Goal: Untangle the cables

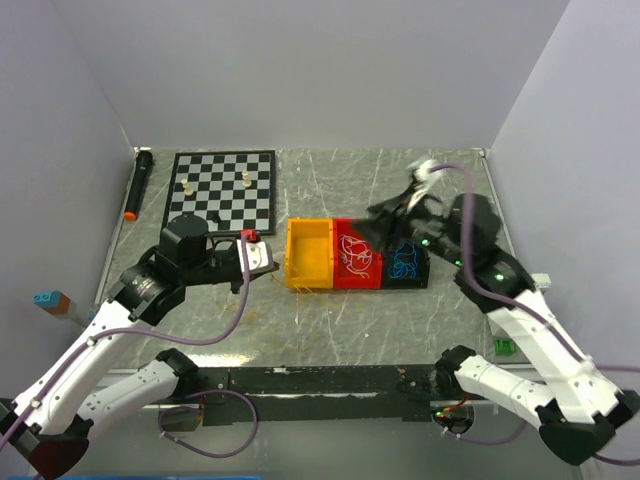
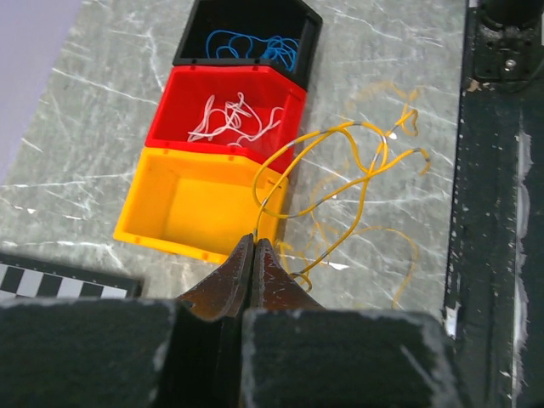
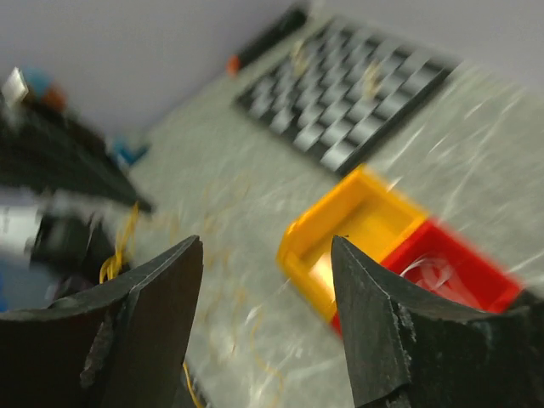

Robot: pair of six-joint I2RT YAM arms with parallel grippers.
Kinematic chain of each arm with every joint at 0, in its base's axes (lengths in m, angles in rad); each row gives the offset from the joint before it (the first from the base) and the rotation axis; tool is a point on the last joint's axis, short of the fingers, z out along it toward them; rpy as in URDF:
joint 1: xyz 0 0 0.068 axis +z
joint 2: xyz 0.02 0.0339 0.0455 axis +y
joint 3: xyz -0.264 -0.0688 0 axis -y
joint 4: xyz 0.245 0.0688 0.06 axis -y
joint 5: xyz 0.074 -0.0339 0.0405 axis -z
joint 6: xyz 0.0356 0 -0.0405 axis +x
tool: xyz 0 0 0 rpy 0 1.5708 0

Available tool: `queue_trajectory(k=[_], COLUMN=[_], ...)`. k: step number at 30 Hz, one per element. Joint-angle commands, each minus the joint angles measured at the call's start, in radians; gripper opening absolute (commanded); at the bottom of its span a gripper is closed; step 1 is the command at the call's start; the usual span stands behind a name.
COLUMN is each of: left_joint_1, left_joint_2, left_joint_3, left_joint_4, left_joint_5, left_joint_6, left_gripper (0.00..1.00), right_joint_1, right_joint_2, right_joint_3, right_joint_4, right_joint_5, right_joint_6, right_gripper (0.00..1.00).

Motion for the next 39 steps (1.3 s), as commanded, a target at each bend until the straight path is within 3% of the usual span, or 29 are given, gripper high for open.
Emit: queue_trajectory(k=[1,5,11,23,26,28,33,39], left_joint_1=[0.007,0.008,0.016,0.025,0.025,0.028,0.03,0.035], left_joint_2=[0.005,0.008,0.009,0.021,0.018,0.015,0.011,0.002], left_joint_3=[0.07,0.084,0.081,0.072,0.074,0.075,0.074,0.061], left_joint_4=[-0.028,-0.01,0.01,0.117,0.116,0.113,0.113,0.137], left_joint_5=[0.057,0.054,0.04,-0.015,-0.004,0.005,0.008,-0.03], left_joint_6=[-0.023,-0.037,-0.046,-0.137,-0.146,-0.151,-0.158,-0.187], left_gripper=[0.01,0.01,0.01,0.01,0.01,0.01,0.01,0.02], right_joint_1=[-0.003,-0.003,0.021,0.222,0.236,0.238,0.236,0.236], right_joint_2=[0.009,0.057,0.063,0.232,0.265,0.276,0.269,0.189], right_joint_3=[-0.058,-0.082,-0.179,-0.093,-0.079,-0.07,-0.05,0.0], right_joint_4=[0.063,0.078,0.204,0.078,0.054,0.047,0.006,-0.166], right_joint_5=[-0.404,-0.599,-0.767,-0.599,-0.537,-0.514,-0.436,-0.298], right_joint_6=[0.038,0.039,0.096,-0.031,-0.05,-0.056,-0.074,-0.159], right_gripper=[0.71,0.72,0.74,0.71,0.64,0.53,0.03,0.0])
